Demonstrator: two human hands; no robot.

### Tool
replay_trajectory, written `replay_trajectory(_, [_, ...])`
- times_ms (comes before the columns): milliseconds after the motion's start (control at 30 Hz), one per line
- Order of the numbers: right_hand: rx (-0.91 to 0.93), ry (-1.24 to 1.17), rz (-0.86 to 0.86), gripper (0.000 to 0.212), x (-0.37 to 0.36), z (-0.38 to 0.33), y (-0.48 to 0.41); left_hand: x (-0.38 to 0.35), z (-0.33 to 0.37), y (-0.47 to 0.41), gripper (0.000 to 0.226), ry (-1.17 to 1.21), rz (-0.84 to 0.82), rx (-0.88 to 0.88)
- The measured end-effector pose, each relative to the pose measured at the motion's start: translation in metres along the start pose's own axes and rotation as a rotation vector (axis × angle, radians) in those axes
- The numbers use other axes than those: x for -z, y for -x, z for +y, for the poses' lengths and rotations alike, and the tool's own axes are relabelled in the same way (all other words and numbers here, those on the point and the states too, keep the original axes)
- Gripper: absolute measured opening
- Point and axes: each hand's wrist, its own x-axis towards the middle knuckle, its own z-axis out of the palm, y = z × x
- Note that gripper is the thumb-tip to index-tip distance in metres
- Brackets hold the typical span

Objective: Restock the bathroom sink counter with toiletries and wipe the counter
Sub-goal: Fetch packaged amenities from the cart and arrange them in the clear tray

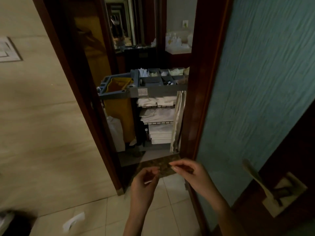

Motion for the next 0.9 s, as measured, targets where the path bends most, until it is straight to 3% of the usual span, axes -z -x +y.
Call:
replay_trajectory(233, [-0.012, 0.006, -0.009, 0.016, -0.006, 0.025, -0.076, -0.001, -0.011, -0.078, 0.025, -0.004, -0.001, 0.006])
replay_trajectory(567, [0.119, 0.011, -0.018, 0.016, 0.009, 0.028, -0.263, -0.005, 0.009, -0.261, 0.017, -0.034, 0.037, -0.127])
replay_trajectory(900, [0.066, 0.045, 0.000, 0.017, 0.028, 0.076, -0.376, -0.043, -0.007, -0.387, 0.025, -0.044, -0.013, -0.078])
